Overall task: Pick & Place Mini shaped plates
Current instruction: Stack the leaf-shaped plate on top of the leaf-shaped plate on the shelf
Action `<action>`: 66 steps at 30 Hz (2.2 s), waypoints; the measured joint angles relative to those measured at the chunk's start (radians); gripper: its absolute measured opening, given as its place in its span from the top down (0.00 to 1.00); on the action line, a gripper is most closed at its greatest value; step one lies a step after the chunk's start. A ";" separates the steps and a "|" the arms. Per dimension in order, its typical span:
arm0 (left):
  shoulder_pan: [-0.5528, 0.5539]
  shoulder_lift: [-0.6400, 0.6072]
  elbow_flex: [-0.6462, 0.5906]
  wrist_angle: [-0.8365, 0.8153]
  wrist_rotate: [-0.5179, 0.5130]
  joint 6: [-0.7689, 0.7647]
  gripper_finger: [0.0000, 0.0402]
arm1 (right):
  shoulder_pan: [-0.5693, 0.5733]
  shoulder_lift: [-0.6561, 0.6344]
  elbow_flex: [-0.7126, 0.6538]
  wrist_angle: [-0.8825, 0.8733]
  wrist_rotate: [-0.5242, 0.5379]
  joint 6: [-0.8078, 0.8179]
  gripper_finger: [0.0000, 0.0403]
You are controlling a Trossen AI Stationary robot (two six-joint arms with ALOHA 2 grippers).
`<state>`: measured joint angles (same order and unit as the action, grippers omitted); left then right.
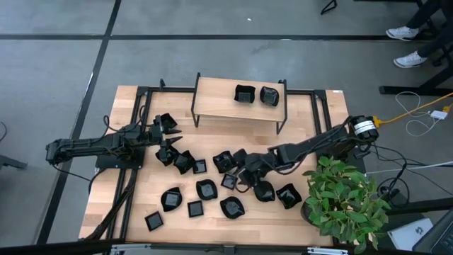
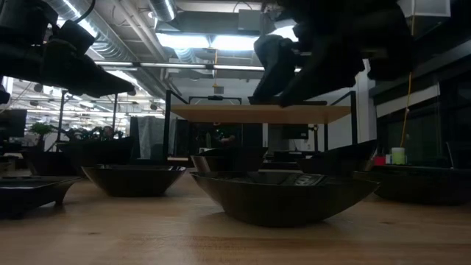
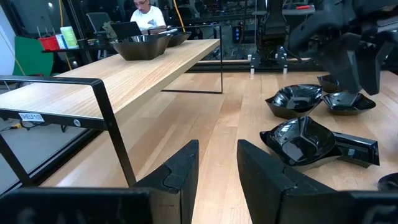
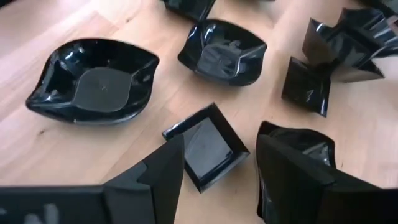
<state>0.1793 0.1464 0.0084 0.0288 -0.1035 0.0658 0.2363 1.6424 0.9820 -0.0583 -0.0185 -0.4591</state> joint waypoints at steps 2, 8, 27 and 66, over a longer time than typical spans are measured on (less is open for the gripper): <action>0.000 0.000 0.000 0.000 0.000 0.000 0.74 | 0.000 0.000 -0.012 0.012 0.000 -0.001 0.50; 0.000 0.000 0.000 0.000 0.000 0.000 0.74 | -0.026 0.000 -0.016 0.035 0.000 -0.025 0.50; 0.000 0.000 0.000 0.000 0.000 0.000 0.74 | -0.039 0.000 -0.016 0.041 0.000 -0.043 0.50; 0.000 0.000 0.000 0.000 0.000 0.000 0.74 | -0.072 0.133 -0.016 0.073 0.122 -0.044 0.80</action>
<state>0.1792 0.1466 0.0083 0.0288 -0.1035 0.0658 0.1641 1.7759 0.9661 0.0144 0.1037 -0.5026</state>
